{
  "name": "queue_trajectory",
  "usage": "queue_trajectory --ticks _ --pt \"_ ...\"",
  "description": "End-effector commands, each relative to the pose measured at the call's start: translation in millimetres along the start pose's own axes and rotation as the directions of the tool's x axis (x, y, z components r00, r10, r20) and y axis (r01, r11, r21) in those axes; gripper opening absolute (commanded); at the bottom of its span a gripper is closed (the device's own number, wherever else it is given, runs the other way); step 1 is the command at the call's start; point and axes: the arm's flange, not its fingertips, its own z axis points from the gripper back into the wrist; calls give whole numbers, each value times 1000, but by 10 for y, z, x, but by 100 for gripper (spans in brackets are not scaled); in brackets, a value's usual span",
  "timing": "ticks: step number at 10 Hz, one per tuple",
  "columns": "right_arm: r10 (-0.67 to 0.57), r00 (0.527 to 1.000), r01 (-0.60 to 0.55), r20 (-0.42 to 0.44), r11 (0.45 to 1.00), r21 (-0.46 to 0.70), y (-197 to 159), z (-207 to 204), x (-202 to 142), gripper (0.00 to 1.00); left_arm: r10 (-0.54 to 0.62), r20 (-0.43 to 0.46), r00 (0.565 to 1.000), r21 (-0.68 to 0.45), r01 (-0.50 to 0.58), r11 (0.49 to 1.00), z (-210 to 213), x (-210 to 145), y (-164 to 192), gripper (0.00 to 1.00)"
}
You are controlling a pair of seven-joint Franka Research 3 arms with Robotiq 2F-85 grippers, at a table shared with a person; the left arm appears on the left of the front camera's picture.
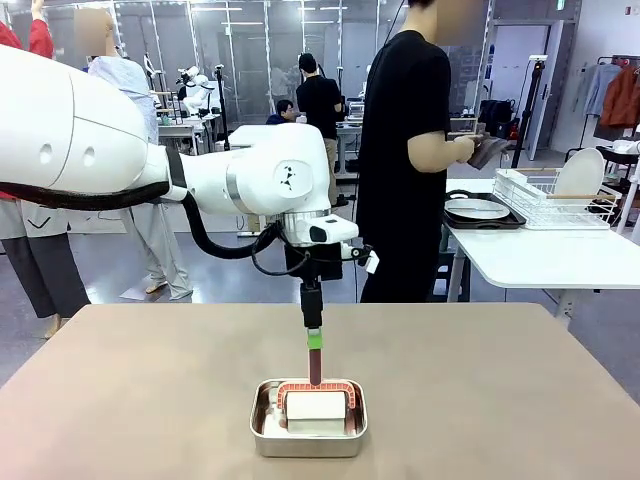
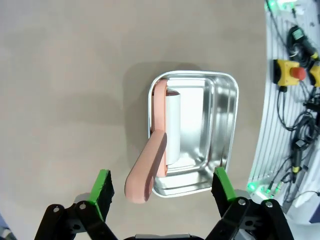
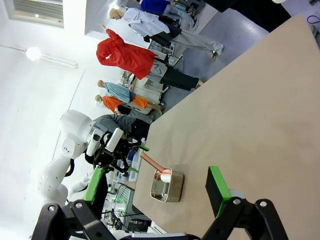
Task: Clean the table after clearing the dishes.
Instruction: When the right (or left) Handle tray is removed, use the right hand (or left hand) to clean the right (or left) side of the table with the Lint Roller.
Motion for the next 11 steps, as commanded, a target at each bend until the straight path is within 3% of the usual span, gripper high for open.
queue_trajectory --ticks 1,7,9,11 --pt "8 1000 -8 -5 1000 8 21 13 -10 100 23 -8 1000 23 -23 999 -195 -72 3 100" --pt "8 1000 -8 -5 1000 8 21 13 -10 100 1 17 1000 22 -2 1000 -310 -18 22 98" --pt "8 1000 -8 -5 1000 8 21 13 -10 100 -8 -6 1000 36 8 999 -233 26 52 90" --pt "8 1000 -8 -5 1000 8 21 13 -10 100 -1 -21 1000 24 1 1000 -237 13 60 71"
